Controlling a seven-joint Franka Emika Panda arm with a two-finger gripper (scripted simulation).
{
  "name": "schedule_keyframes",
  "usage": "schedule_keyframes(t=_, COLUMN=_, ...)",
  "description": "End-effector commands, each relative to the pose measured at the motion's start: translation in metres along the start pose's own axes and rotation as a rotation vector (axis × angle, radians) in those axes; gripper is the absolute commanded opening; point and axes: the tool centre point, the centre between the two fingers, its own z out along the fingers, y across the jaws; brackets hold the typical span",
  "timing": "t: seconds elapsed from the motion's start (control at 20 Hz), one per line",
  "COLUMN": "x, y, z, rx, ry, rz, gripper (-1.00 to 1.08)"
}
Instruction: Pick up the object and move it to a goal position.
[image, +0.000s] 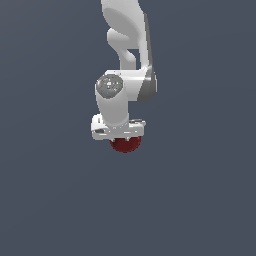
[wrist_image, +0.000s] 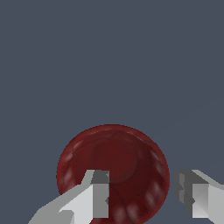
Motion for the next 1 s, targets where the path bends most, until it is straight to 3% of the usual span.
schedule_keyframes(t=0.0, x=-0.003, y=0.006, z=0.007, rx=0.020, ry=-0.025, rz=-0.031, gripper=0.28)
schedule_keyframes(t=0.5, x=-0.016, y=0.032, z=0.037, rx=0.146, ry=-0.118, rz=-0.186, gripper=0.28)
schedule_keyframes(t=0.95, x=-0.028, y=0.050, z=0.059, rx=0.278, ry=-0.161, rz=-0.317, gripper=0.28)
